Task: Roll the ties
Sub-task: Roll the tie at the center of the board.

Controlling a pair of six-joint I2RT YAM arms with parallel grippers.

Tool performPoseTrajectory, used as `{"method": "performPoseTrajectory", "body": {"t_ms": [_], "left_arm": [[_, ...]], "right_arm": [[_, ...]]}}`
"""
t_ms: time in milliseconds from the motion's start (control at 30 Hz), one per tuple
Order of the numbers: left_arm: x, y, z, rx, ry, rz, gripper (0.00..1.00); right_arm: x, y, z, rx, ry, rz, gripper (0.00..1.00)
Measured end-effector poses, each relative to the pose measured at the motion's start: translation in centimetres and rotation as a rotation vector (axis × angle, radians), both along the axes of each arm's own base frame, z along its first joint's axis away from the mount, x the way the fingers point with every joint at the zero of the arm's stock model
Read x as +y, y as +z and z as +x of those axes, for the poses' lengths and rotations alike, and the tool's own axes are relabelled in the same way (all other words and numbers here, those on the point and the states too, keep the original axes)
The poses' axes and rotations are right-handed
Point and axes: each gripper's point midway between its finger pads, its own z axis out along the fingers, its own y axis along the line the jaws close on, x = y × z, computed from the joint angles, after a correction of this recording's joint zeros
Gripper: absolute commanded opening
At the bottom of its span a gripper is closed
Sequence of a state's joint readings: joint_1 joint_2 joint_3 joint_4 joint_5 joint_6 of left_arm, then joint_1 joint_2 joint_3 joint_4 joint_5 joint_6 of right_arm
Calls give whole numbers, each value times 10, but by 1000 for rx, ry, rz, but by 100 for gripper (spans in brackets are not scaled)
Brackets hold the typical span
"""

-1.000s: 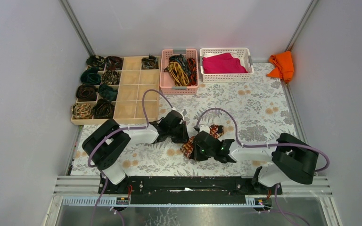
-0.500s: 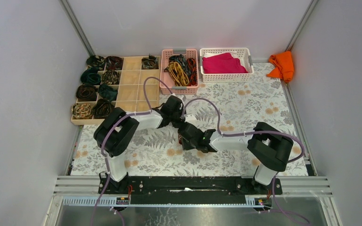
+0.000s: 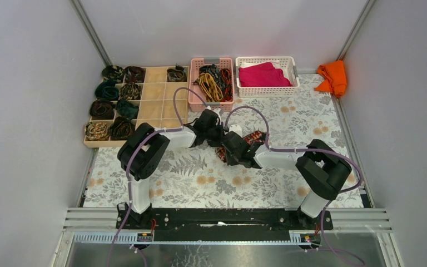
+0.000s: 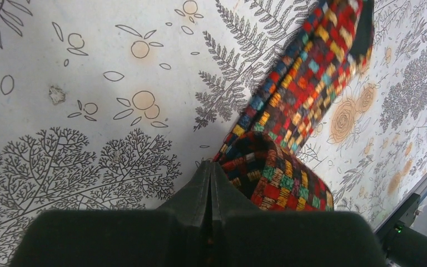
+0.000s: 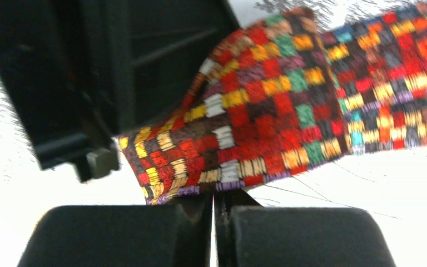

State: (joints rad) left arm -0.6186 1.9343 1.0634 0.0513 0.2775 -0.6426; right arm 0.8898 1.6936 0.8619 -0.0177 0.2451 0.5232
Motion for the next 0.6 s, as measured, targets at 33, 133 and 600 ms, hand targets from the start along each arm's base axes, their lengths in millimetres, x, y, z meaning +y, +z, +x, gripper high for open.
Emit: {"method": "performPoseTrajectory", "body": {"t_ms": [33,133,600], "left_arm": [[0,0,0,-1,1,-1,6],[2,0,1,-1,6,1,7],[22,2,15,23,53,67,18]], "right_arm": [[-4,0,0,1,4,-10,0],[-21,1,-7,12,11,-43,7],[-51,32,-27,-10,-4,-23,15]]}}
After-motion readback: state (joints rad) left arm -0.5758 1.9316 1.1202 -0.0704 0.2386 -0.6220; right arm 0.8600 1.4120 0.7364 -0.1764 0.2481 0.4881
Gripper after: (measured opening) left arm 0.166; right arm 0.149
